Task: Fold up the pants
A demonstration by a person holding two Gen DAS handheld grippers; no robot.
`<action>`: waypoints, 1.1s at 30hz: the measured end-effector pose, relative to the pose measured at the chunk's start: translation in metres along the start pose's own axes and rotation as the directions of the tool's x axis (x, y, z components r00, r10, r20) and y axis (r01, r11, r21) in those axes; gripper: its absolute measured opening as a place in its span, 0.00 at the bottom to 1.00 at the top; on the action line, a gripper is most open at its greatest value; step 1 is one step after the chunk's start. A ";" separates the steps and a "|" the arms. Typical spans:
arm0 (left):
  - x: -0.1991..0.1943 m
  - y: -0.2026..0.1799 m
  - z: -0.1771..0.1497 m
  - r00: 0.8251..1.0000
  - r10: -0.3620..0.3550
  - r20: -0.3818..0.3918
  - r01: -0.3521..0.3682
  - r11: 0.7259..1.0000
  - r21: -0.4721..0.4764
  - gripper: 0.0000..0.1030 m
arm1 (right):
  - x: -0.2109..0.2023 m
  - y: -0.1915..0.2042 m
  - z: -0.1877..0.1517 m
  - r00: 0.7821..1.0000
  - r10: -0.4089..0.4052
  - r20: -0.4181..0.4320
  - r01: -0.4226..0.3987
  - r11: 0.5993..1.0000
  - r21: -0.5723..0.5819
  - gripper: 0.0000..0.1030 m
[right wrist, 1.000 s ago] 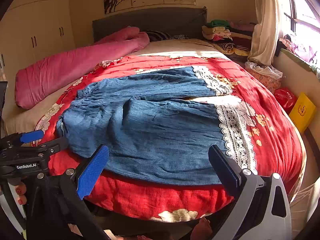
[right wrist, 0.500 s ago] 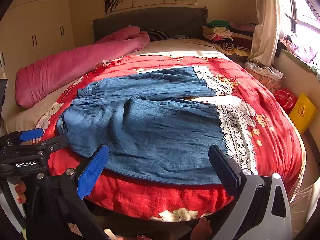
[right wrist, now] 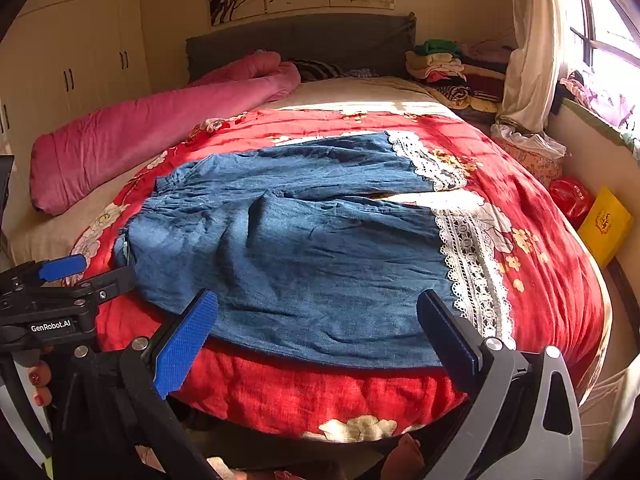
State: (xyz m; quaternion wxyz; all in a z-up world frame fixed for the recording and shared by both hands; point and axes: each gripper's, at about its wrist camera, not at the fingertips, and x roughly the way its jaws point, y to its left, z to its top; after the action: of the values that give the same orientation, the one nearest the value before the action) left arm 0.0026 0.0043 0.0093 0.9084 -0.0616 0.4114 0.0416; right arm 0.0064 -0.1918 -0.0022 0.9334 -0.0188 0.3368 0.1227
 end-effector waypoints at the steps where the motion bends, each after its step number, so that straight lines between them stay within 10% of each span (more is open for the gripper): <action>1: 0.000 0.000 0.000 1.000 0.002 0.000 -0.002 1.000 0.001 0.91 | 0.000 0.000 0.000 1.000 0.000 -0.001 0.000 1.000 0.000 0.96; 33: 0.032 0.041 0.024 1.000 0.019 -0.020 -0.020 0.998 -0.059 0.91 | 0.058 0.008 0.037 0.989 0.093 -0.115 -0.095 0.995 -0.008 0.96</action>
State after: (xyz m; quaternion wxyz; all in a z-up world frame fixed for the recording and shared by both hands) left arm 0.0362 0.0493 -0.0029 0.9016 -0.0847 0.4196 0.0620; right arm 0.0705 -0.1669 -0.0104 0.9055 -0.0161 0.3896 0.1674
